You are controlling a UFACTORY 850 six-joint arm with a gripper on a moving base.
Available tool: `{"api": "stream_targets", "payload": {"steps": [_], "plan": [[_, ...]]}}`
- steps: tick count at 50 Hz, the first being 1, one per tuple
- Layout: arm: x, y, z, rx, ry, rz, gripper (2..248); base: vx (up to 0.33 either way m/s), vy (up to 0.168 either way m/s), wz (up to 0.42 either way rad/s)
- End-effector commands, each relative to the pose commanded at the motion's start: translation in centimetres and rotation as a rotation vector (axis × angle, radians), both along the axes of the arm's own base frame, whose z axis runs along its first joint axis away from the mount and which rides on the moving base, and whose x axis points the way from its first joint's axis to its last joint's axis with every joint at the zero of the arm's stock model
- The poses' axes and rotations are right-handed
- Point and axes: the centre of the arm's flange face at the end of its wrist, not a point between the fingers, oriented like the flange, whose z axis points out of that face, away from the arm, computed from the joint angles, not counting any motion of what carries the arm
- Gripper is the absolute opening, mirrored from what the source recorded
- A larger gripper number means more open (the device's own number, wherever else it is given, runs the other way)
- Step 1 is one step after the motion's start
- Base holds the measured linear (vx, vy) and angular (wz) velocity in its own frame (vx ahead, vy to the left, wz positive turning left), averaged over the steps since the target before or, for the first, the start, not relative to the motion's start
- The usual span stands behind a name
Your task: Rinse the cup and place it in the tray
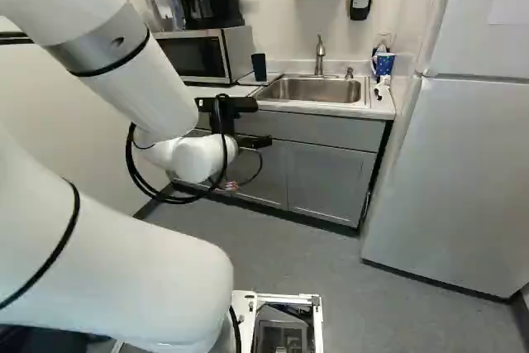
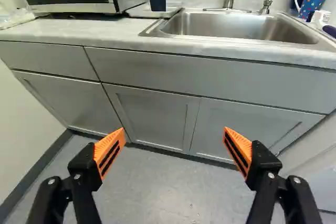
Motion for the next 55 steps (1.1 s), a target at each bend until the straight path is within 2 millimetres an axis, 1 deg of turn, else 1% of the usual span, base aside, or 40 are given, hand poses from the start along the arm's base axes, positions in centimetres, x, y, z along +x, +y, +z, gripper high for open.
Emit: {"api": "stream_targets", "payload": {"steps": [26, 41, 55], "plan": [[-2.3, 0.8, -1.8, 0.0, -0.053, 0.03, 247, 0.0, 0.0, 0.0], [-3.0, 1.0, -2.3, 0.0, -0.068, 0.039, 247, 0.0, 0.0, 0.0], [-3.2, 1.1, -2.5, 0.0, -0.073, 0.041, 247, 0.0, 0.0, 0.0]]}}
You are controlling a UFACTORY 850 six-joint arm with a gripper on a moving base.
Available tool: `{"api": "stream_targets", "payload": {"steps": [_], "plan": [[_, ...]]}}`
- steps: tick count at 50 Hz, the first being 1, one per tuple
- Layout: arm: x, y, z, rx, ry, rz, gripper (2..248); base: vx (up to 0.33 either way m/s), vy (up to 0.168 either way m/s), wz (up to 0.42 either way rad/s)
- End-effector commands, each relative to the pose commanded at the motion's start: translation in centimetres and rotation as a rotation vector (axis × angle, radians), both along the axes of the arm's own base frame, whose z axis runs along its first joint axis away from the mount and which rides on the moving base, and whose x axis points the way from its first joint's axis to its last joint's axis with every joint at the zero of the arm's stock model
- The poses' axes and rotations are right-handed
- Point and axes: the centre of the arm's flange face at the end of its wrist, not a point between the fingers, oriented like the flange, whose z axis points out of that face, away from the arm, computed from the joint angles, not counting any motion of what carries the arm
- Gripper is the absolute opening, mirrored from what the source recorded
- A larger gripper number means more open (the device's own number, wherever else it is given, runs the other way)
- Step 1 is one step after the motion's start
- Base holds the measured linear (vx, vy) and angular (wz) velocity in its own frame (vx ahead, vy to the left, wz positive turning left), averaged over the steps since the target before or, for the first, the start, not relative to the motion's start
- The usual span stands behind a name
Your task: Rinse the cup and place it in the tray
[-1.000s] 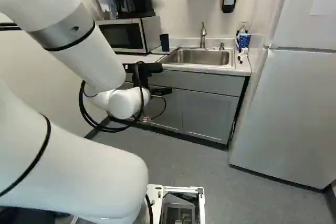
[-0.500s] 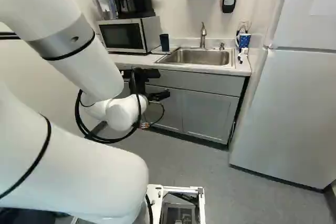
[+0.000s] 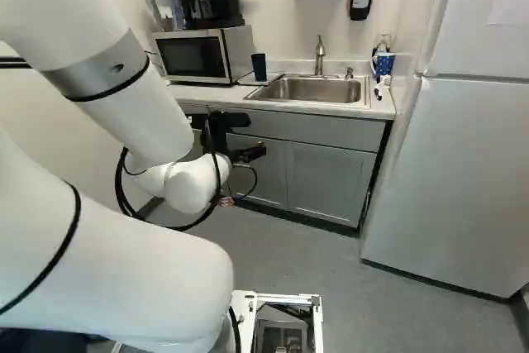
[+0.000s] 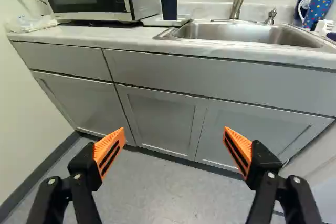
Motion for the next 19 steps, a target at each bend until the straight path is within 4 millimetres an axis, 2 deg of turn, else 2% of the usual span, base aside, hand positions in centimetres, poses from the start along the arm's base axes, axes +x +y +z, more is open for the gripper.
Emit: {"api": "stream_targets", "payload": {"steps": [19], "plan": [[0.0, 0.0, 0.0, 0.0, 0.0, 0.0, 247, 0.0, 0.0, 0.0]]}}
